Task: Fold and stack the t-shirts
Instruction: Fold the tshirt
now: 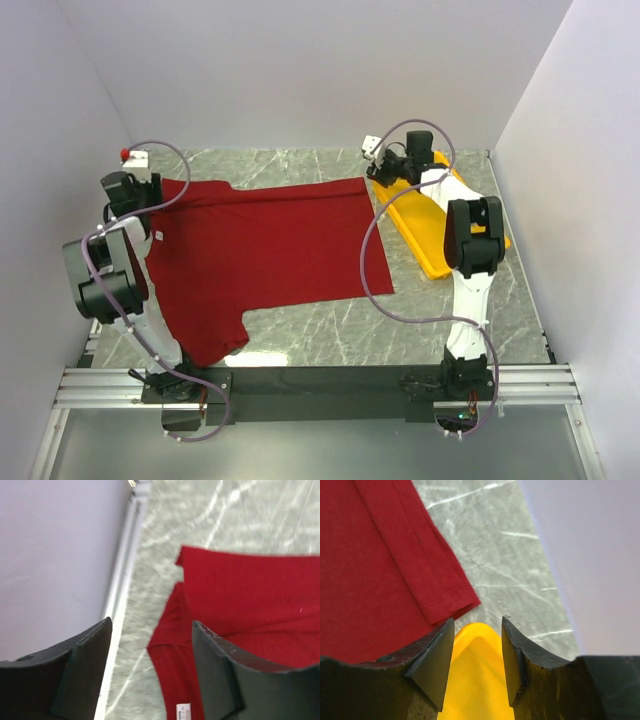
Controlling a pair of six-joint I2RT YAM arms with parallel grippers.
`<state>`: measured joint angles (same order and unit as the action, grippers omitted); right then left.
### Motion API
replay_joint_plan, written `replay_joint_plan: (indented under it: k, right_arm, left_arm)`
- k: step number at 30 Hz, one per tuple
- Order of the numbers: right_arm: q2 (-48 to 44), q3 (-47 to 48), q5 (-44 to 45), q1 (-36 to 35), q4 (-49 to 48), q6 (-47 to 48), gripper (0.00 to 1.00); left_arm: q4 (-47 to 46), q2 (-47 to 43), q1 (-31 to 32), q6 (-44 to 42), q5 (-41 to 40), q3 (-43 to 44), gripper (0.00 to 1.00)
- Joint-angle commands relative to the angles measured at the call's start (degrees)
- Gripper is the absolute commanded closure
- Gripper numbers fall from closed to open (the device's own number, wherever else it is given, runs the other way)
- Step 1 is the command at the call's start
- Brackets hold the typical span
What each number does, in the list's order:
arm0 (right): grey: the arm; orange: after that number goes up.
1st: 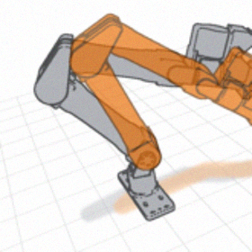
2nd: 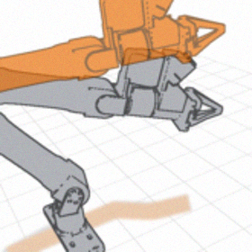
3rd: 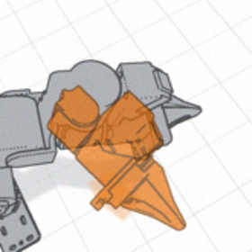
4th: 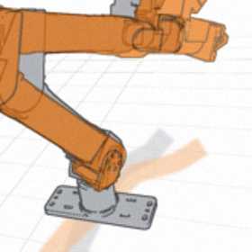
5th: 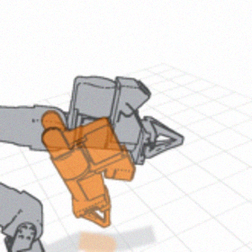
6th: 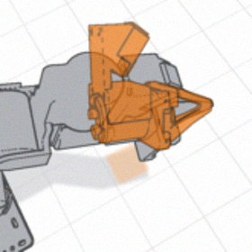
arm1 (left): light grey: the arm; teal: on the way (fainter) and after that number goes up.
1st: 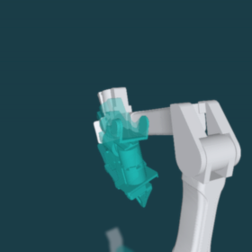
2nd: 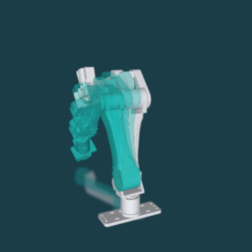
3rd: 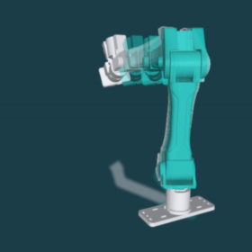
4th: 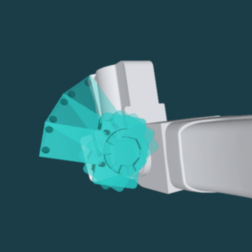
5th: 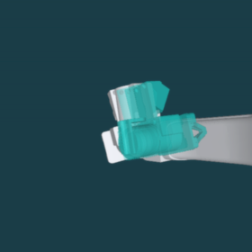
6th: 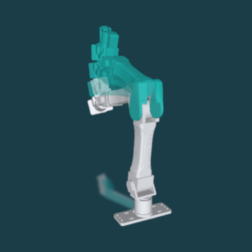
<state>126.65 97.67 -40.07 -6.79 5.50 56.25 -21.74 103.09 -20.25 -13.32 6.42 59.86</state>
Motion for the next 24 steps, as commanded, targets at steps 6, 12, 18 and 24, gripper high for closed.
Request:
replay_joint_plan:
  k: [6, 12, 18, 24]
  right_arm:
    - [-9.4, 0.32, -5.26, 0.11, 4.32, -5.0, 0.5]
    - [-9.05, 9.38, -7.47, -2.52, 26.38, -14.31, 0.49]
    - [-11.59, 7.19, -10.11, -4.46, 30.63, -25.47, 0.48]
    - [-12.48, 5.87, -12.13, -4.64, 30.27, -31.2, 0.47]
  left_arm:
    - [-3.94, -10.01, -1.46, 6.19, 2.98, -1.41, 0.24]
    - [25.91, 1.83, -4.0, 27.54, 7.73, 19.56, 0.17]
    - [29.47, 15.11, -4.27, 40.28, 13.71, 30.92, 0.23]
    - [27.9, 23.56, -3.22, 43.91, 11.44, 38.23, 0.27]
